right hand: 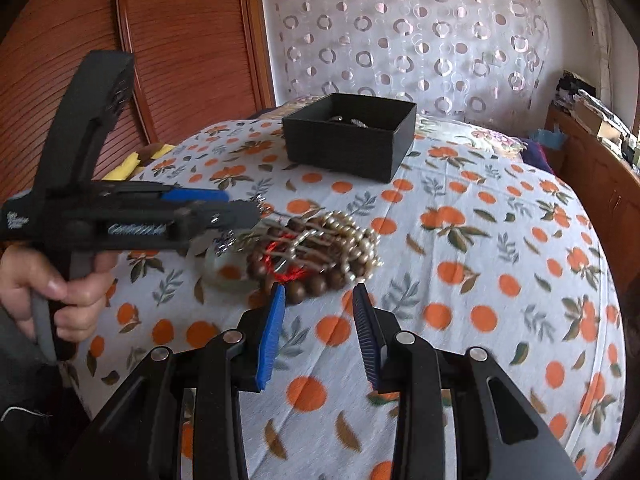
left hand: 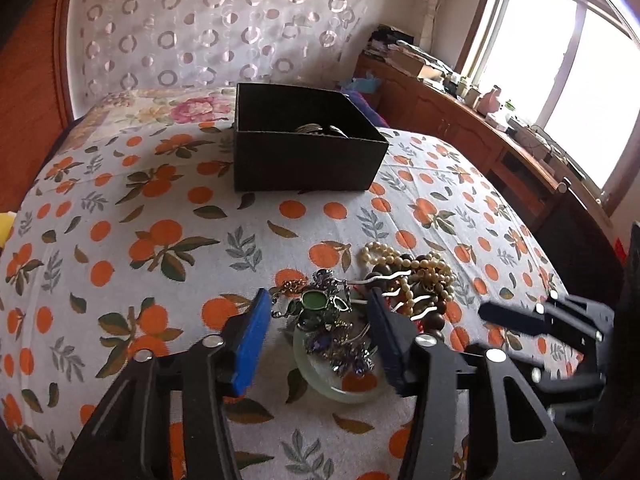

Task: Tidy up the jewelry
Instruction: 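Grasp the green-stone pendant chain from the pile with the left tool, then grasp the silver hairpins with the right tool while the left tool holds the pendant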

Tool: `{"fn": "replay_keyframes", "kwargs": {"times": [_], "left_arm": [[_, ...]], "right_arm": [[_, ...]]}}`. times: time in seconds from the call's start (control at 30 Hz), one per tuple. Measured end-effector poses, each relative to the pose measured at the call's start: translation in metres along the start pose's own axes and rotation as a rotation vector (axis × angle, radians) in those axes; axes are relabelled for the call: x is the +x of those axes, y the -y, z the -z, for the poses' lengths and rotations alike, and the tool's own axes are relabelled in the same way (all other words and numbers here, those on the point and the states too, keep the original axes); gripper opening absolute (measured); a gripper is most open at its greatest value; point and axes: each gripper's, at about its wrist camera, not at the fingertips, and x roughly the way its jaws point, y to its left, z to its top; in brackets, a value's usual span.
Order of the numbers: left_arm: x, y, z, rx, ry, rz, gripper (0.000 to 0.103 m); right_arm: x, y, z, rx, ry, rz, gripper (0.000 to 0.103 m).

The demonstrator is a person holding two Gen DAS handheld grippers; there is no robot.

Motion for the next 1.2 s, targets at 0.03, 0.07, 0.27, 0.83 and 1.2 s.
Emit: {"fn": "replay_keyframes", "kwargs": {"times": [0.03, 0.07, 0.27, 0.83, 1.2], "left_arm": [[0.001, 0.001, 0.000, 0.002, -0.004, 0.002, 0.037], [0.003, 0.000, -0.001, 0.003, -0.005, -0.002, 0.033], [-0.006, 0.000, 0.001, -0.003, 0.034, -0.018, 0.025], [-0.046, -0.014, -0.008, -0.038, 0.129, -0.017, 0.025], [-0.053, -0.015, -0.019, -0.029, 0.128, 0.053, 0.025]], "right_arm": [[0.000, 0.000, 0.001, -0.001, 0.000, 0.000, 0.038], [0.000, -0.001, 0.003, -0.001, 0.002, 0.005, 0.038], [-0.002, 0.003, 0.004, 0.020, 0.014, 0.002, 0.038], [0.001, -0.002, 0.000, 0.001, 0.009, 0.008, 0.038], [0.006, -0.023, -0.017, -0.051, 0.024, -0.047, 0.038]]}}
